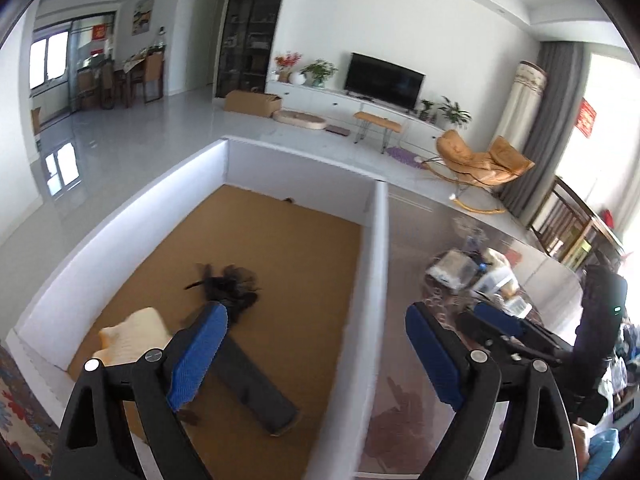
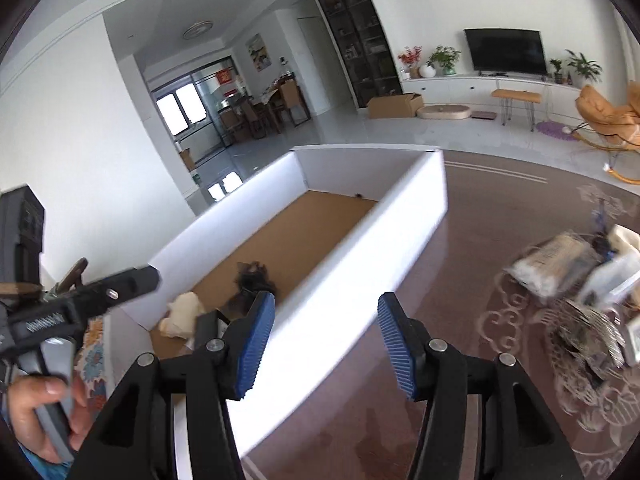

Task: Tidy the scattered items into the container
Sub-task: 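Open the left tool to drop the bag while the right tool releases the fascinator into the container, then bring both open tools back over the table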

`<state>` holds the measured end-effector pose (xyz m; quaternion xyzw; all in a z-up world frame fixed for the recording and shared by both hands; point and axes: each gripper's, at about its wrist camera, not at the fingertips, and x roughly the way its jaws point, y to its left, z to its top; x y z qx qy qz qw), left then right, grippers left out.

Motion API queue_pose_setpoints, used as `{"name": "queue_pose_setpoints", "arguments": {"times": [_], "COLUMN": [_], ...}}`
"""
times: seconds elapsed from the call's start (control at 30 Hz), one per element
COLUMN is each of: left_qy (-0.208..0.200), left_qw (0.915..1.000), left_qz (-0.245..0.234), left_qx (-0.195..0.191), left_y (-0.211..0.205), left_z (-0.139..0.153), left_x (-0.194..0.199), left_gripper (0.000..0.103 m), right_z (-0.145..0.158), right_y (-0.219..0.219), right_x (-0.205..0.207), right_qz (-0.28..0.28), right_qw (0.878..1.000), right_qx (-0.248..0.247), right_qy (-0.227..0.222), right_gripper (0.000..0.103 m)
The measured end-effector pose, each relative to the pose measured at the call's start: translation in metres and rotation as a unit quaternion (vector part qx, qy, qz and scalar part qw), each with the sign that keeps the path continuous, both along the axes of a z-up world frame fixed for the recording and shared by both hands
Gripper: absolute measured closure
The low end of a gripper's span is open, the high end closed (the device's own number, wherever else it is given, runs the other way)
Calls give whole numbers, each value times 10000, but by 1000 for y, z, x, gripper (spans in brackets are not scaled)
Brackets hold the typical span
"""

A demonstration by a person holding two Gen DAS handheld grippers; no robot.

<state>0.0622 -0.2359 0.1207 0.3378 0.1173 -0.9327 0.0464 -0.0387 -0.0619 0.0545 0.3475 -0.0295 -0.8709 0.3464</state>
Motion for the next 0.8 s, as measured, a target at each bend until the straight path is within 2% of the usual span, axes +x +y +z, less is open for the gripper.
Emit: {"name": "queue_pose_setpoints", "arguments": {"times": [0.1, 0.17, 0.23, 0.4, 0.5, 0.6, 0.8], "left_qy": [32, -75, -356, -937, -1133, -1223, -1268], "left_qw": [9975, 9939, 9900, 9803, 9774, 9753, 9760], "left_qz": [-696, -1095, -1362, -1740, -1762, -1765, -1669], "left_qx": [-88, -75, -77, 10, -286, -515, -587], "left_y": [66, 107, 146, 217, 244, 255, 255], "left_z": [-5, -22, -44, -108, -129, -136, -147], "left_x": [-8, -19, -33, -64, -74, -80, -81], "left_gripper": [0, 0, 0, 0, 0, 0, 0], "right_z": [-19, -31, -44, -71, -77, -79, -85], "right_y": [65, 109, 152, 238, 263, 267, 266], "right_x": [11, 19, 26, 42, 45, 43, 40], "right_qz": [-584, -1019, -1409, -2206, -2405, -2475, -2455], "right_qw": [9976, 9927, 9858, 9643, 9569, 9534, 9521], "right_qx": [340, 624, 909, 1422, 1576, 1675, 1728], "right_qy": [117, 132, 15, -349, -418, -407, -586], "right_gripper": [48, 48, 48, 48, 48, 48, 48]}}
